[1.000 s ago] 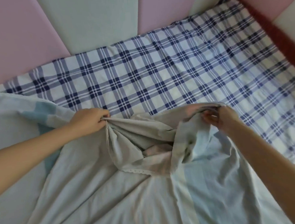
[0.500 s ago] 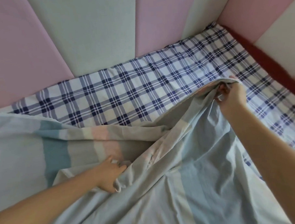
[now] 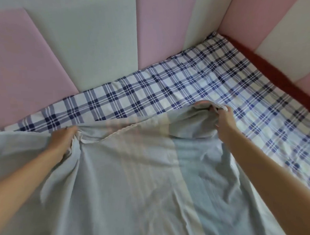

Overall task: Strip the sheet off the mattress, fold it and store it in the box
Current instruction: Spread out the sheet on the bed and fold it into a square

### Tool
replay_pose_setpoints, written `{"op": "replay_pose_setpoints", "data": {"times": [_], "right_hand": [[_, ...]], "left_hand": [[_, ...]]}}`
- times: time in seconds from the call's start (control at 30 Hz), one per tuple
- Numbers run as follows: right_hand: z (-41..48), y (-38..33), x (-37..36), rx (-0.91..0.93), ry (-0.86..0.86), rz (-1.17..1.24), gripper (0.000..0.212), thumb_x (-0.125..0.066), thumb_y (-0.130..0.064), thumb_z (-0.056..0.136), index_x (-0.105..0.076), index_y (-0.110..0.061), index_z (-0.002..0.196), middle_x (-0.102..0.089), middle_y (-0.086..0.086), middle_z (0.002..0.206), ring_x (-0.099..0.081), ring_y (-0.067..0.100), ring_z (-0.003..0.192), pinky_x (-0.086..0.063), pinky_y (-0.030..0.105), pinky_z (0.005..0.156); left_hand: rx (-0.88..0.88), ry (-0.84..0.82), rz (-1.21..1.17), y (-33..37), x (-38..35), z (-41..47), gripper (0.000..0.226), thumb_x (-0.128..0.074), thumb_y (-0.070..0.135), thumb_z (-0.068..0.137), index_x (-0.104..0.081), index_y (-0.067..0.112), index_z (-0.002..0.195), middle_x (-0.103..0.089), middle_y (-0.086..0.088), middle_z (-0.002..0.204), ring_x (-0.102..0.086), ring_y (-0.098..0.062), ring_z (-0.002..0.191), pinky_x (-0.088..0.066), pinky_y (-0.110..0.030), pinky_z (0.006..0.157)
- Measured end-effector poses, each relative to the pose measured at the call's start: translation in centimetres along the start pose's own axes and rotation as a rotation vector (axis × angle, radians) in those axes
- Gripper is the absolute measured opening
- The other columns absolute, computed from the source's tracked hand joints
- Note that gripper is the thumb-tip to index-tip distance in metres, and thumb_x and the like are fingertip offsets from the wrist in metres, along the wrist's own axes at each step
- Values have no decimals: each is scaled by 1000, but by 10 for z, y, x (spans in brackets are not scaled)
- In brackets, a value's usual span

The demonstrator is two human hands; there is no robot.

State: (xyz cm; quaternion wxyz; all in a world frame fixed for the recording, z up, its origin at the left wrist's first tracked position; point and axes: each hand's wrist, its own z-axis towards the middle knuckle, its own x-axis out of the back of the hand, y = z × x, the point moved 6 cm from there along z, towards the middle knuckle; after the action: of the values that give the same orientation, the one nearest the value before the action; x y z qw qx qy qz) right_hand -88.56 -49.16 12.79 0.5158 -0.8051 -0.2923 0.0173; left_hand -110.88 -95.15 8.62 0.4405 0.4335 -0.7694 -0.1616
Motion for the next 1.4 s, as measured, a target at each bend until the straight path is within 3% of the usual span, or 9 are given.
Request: {"op": "replay_pose_setpoints", "data": {"times": [0.13, 0.2, 0.33, 0.5, 0.63, 0.8, 0.97, 1.23, 1.4], "right_hand": [[-41, -52, -20, 247, -80, 241, 24, -39, -11, 89, -54, -30, 83, -58, -6, 87, -55, 11, 85, -43, 32, 77], [-60, -51, -11, 333, -98, 133, 27, -37, -8, 92, -58, -24, 87, -62, 0, 93, -59, 15, 89, -50, 32, 77], [-85, -24, 4, 407, -146, -103, 32, -36, 3, 91, -58, -19, 86, -62, 7, 88, -65, 22, 80, -54, 35, 68], [-98, 22, 33, 273, -93, -273, 26, -61, 1, 82, -49, -22, 79, -52, -3, 74, -53, 18, 70, -52, 50, 76], [-114, 56, 49, 172, -73, -297, 27, -73, -21, 82, -50, -18, 69, -52, 0, 61, -53, 20, 63, -48, 40, 65], [-141, 76, 57, 253, -91, -379, 36, -54, -29, 95, -47, -19, 61, -43, -2, 59, -40, 14, 60, -31, 28, 58], [-171, 60, 68, 576, 31, -583, 27, -61, -17, 89, -45, -16, 68, -40, 2, 87, -39, 14, 77, -35, 17, 67], [-197, 26, 69, 809, -8, -721, 20, -55, -3, 80, -42, -17, 76, -42, -8, 75, -36, 13, 58, -31, 24, 49], [-210, 29, 66, 824, 82, -604, 11, -46, -6, 75, -39, -14, 72, -41, -5, 69, -36, 12, 54, -33, 29, 47]], "left_hand": [[150, -149, 813, -31, -34, 9, 83, -65, 41, 57, -49, 1, 129, -45, -24, 134, -46, -36, 122, -47, -42, 97], [-27, -47, 791, -17, -55, -8, 59, -55, 16, 79, -40, 0, 134, -36, -21, 139, -38, -33, 127, -39, -36, 103], [-533, -192, -97, 44, -84, -99, 45, -29, -28, 64, -60, 4, 73, -65, 5, 69, -60, -5, 69, -46, -14, 65], [-413, -249, -274, 50, -108, -124, 39, -25, -22, 68, -49, 6, 54, -38, 7, 32, -33, -2, 33, -26, -13, 40], [-420, -369, -69, 22, -124, -141, 24, -37, 13, 73, -54, 10, 56, -45, 8, 40, -41, -3, 41, -27, -23, 46], [-679, -381, 893, -6, -151, -170, 63, -62, 57, 75, -46, 22, 125, -53, 0, 118, -52, -24, 112, -40, -34, 87], [-1219, -351, 599, 11, -197, -220, 83, -80, 45, 60, -35, 18, 125, -33, -4, 131, -40, -26, 120, -32, -40, 98], [-1508, -243, 581, 29, -237, -265, 36, -58, 25, 72, -60, 25, 108, -42, -9, 143, -33, -27, 137, -30, -48, 103], [-1446, -615, 556, 31, -229, -244, 22, -57, 22, 74, -55, 15, 94, -60, -2, 87, -61, -25, 75, -44, -32, 68]]}}
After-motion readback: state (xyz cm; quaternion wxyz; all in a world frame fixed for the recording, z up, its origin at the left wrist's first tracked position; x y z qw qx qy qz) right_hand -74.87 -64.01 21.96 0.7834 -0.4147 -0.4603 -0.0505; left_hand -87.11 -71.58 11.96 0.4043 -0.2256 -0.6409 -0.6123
